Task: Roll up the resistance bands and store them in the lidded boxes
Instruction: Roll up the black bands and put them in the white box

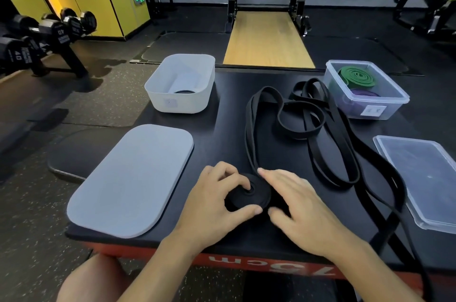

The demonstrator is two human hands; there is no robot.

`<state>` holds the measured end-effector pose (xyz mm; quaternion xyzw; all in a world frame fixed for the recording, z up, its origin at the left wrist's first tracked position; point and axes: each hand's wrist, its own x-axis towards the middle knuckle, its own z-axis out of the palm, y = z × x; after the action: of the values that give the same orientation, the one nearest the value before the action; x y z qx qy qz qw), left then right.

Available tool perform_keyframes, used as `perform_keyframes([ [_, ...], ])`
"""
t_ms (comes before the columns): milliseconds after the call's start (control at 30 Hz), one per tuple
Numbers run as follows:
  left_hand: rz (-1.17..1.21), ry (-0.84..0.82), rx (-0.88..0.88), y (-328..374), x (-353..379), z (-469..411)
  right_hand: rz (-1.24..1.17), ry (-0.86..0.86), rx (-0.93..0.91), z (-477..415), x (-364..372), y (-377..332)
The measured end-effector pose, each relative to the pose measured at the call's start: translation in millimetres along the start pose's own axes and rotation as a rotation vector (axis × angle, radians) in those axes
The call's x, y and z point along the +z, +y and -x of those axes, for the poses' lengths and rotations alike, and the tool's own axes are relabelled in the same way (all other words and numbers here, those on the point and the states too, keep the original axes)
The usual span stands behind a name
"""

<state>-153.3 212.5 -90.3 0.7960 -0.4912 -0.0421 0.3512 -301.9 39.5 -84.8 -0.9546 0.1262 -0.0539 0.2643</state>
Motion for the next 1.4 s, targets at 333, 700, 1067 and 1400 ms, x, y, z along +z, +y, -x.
perform_keyframes([
  [333, 0.2, -0.048, -0.023, -1.6, -3.9, -0.1, -0.243, 0.042, 0.172, -5.8, 9.7, -4.7],
  [700, 0.297, -0.093, 0.007, -3.7, -3.7, -0.5, -0.045, 0.201, 0.224, -7.7, 17.1, -27.9],
  [1067, 0.218, 0.061, -0.147, 0.8, 1.0, -1.5, -0.161, 0.31, 0.379, -10.9, 26.8, -42.1],
  [1400, 0.221, -0.023, -0.069, -6.0, 0.9, -1.6, -0.182, -0.093, 0.449, -6.4, -4.6, -29.8],
])
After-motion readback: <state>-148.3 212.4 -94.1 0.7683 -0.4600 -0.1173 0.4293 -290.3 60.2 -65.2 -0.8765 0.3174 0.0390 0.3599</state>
